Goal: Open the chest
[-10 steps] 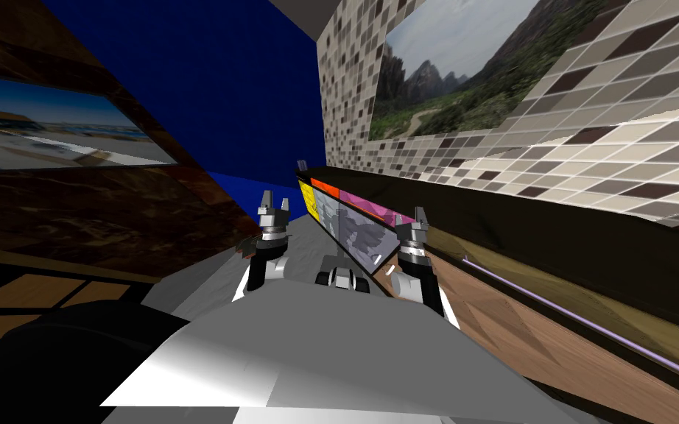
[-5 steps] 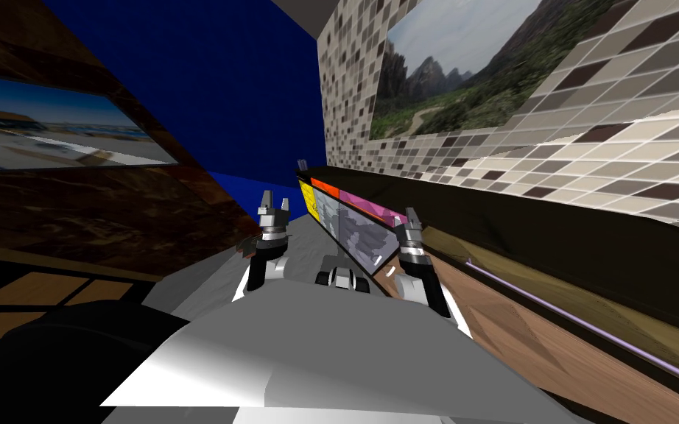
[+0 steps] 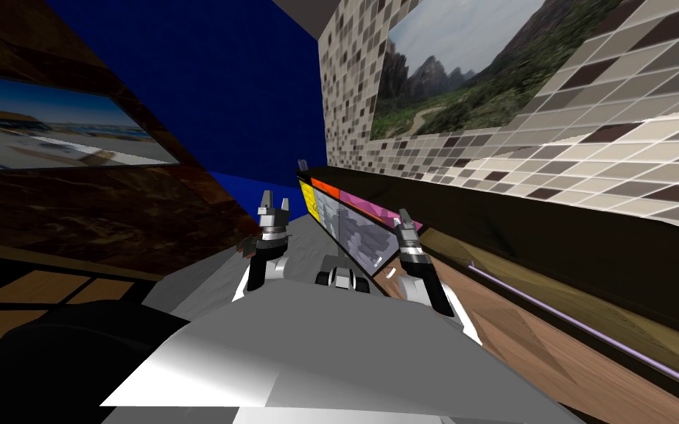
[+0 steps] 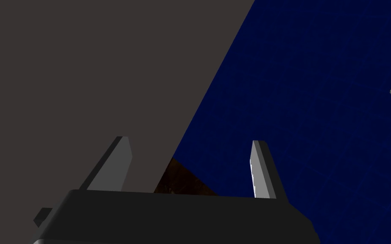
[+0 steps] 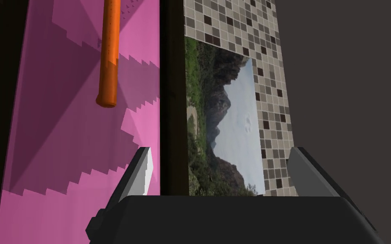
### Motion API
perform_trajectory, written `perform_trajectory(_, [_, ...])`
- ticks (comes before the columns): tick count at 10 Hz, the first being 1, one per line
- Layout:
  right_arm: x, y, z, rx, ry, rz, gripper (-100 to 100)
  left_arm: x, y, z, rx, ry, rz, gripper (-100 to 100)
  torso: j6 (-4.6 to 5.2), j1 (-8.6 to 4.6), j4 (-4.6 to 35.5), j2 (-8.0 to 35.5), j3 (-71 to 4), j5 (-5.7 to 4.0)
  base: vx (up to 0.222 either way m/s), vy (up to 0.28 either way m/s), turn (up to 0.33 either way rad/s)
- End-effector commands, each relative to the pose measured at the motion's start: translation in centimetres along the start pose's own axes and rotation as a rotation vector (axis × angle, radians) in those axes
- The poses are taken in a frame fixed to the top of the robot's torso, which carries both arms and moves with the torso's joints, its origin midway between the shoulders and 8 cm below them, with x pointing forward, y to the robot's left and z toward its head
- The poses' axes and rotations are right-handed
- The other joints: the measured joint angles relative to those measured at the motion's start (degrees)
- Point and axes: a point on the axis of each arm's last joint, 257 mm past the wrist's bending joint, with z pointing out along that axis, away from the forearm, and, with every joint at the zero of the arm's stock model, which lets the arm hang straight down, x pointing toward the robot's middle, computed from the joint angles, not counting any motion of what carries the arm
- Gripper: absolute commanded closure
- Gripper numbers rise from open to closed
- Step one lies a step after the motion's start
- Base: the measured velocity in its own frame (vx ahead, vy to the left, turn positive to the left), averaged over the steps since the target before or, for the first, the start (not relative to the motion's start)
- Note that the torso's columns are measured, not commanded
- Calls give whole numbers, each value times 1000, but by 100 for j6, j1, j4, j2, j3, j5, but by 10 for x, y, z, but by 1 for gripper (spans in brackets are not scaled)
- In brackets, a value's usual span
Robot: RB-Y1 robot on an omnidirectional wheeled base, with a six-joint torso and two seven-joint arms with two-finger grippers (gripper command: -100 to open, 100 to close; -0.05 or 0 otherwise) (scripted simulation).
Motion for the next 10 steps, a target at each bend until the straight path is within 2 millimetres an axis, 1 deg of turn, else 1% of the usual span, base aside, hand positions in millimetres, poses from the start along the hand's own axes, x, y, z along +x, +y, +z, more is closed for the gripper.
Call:
perform_trajectory(1, [5,-9,-1,40,39,-116,-100,0,0,0,0,0,0,0,2,-7,-3,-10,-7,-2,18,-7,27])
perform_trajectory(3, [5,-9,-1,39,39,-150,-100,0,0,0,0,0,0,0,2,-22,-9,-32,-22,-7,6,-1,5])
perform_trajectory(4, [7,-16,-2,64,66,-216,-100,0,0,0,0,0,0,0,3,-23,-10,-33,-23,-7,9,-6,23])
perform_trajectory(5, [7,-16,-2,63,67,-242,-100,0,0,0,0,0,0,0,4,-28,-14,-35,-23,-10,13,-11,17])
perform_trajectory(6, [10,-22,-3,88,94,-297,-100,0,0,0,0,0,0,0,5,-39,-14,-48,-32,-12,16,-19,34])
perform_trajectory(8, [10,-22,-3,86,96,-344,-100,0,0,0,0,0,0,0,10,-57,-20,-72,-48,-17,11,2,3])
perform_trajectory(9, [11,-28,-4,109,125,-404,-100,0,0,0,0,0,0,0,8,-57,-21,-76,-51,-16,13,-2,20])
perform_trajectory(10, [11,-28,-4,108,126,-430,-100,0,0,0,0,0,0,0,5,-64,-24,-85,-56,-18,14,-13,19])
